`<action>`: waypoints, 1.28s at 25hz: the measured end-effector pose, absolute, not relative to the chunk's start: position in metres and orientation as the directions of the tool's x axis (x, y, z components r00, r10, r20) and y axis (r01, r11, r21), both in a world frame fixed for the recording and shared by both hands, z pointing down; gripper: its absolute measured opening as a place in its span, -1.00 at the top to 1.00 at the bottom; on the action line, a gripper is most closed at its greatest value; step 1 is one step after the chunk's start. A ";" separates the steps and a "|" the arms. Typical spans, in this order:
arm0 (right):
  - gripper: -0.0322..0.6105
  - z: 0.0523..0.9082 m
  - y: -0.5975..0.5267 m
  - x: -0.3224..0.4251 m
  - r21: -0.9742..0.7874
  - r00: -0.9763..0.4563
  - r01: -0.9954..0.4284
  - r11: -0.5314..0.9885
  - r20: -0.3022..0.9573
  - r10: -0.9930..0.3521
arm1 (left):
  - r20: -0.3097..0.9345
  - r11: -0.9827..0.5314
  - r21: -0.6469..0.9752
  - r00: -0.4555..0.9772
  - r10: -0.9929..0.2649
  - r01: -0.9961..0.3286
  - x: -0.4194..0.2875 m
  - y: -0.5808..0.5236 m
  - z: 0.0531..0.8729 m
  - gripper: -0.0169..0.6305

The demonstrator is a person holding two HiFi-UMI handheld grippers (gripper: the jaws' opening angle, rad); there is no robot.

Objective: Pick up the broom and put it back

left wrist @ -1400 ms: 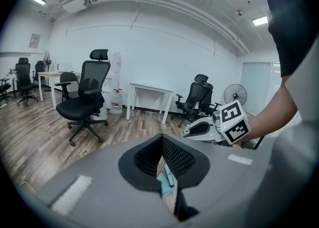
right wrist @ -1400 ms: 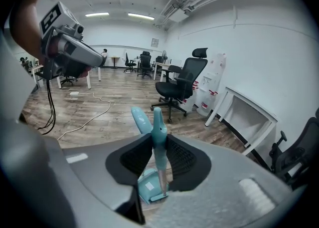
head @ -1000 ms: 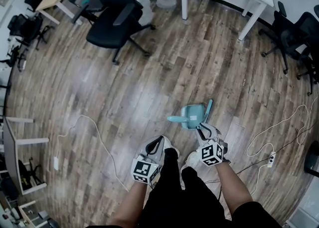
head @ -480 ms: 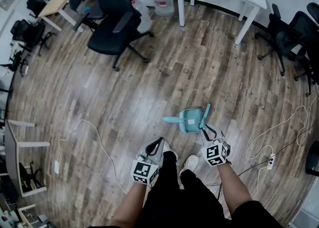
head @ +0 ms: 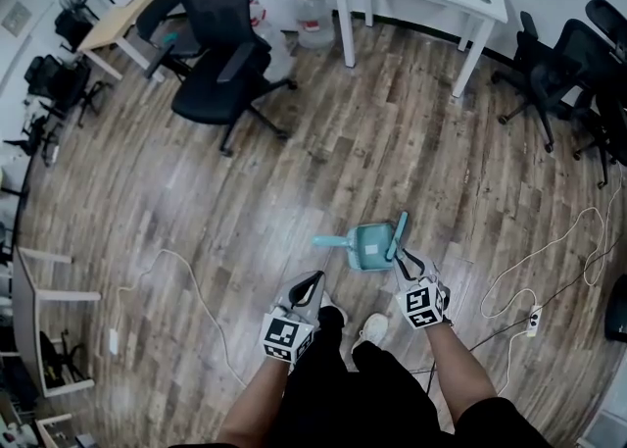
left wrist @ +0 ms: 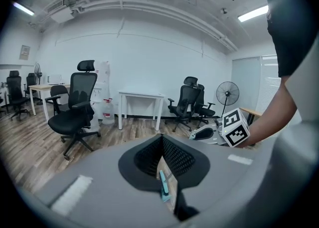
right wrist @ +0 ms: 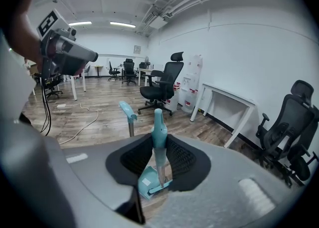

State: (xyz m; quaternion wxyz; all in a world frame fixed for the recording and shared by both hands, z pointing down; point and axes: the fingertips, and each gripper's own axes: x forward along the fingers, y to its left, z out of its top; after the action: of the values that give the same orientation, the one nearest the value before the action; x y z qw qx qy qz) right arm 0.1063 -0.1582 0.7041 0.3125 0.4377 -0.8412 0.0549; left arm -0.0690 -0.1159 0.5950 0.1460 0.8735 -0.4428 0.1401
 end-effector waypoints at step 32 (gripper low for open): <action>0.62 0.483 -0.168 0.130 0.137 -0.471 -0.857 0.497 0.185 -0.863 | 0.187 -0.604 0.089 0.609 -0.771 -0.792 -0.029 -0.140 0.522 0.89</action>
State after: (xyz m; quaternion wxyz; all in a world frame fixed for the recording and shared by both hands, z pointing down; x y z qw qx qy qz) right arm 0.1300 -0.1677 0.4827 0.1152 0.5013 -0.8575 -0.0128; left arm -0.0288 -0.1398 0.5218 0.0816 0.8932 -0.4375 0.0647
